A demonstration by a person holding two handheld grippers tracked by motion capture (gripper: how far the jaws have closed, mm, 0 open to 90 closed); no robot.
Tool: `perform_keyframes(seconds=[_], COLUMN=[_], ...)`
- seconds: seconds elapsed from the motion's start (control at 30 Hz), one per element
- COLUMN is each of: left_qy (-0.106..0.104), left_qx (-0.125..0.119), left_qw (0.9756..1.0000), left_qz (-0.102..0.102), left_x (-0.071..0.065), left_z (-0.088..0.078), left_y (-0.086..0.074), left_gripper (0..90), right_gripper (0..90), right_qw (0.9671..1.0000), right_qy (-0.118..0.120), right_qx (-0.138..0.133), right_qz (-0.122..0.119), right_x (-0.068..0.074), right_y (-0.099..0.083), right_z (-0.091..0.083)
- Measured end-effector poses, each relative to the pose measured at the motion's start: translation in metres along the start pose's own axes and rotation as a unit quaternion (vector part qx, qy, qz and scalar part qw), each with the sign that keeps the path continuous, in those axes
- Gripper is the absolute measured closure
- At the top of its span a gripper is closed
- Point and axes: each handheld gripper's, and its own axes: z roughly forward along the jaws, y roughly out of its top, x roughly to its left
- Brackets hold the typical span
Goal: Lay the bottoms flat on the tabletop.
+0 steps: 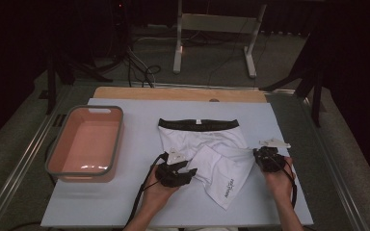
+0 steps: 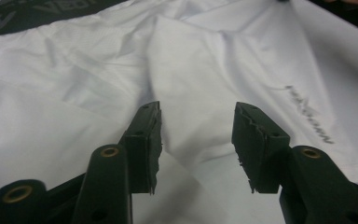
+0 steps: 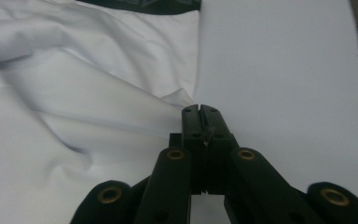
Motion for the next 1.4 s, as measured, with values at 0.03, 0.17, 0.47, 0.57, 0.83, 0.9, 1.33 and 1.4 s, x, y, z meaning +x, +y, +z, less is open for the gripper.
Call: perform_keyframes(seconds=[0.03, 0.17, 0.47, 0.57, 0.83, 0.9, 1.33, 1.4], left_qy=[0.003, 0.003, -0.018, -0.022, -0.022, -0.022, -0.037, -0.042], left_qx=[0.01, 0.032, 0.054, 0.049, 0.039, 0.037, 0.036, 0.037], left_qw=[0.9999, 0.9995, 0.9981, 0.9984, 0.9989, 0.999, 0.9986, 0.9984], left_qz=[-0.002, -0.001, 0.022, 0.017, 0.016, 0.013, 0.01, 0.008], left_x=[0.001, 0.002, -0.005, -0.007, -0.008, -0.006, -0.012, -0.014], left_z=[0.007, 0.02, 0.012, 0.006, -0.004, -0.004, -0.009, -0.01], left_y=[0.001, 0.002, 0.0, -0.002, -0.001, 0.0, -0.001, 0.0], left_gripper=[50.6, 49.6, 86.3, 86.4, 86.3, 86.4, 86.2, 86.2], right_gripper=[89.4, 84.5, 47.8, 47.0, 46.2, 46.2, 76.6, 87.3], right_qw=[1.0, 1.0, 0.9983, 0.9977, 0.9951, 0.9947, 0.9919, 0.991], right_qy=[-0.003, 0.006, 0.052, 0.062, 0.085, 0.087, 0.102, 0.108], right_qx=[0.001, 0.0, 0.008, 0.013, 0.046, 0.051, 0.076, 0.078], right_qz=[0.0, 0.004, 0.023, 0.023, 0.022, 0.02, -0.007, -0.012], right_x=[-0.001, -0.002, 0.005, 0.011, 0.028, 0.03, 0.042, 0.042], right_y=[0.001, 0.0, -0.011, -0.018, -0.035, -0.037, -0.042, -0.041], right_z=[0.0, 0.001, -0.019, -0.028, -0.034, -0.032, -0.024, -0.024])
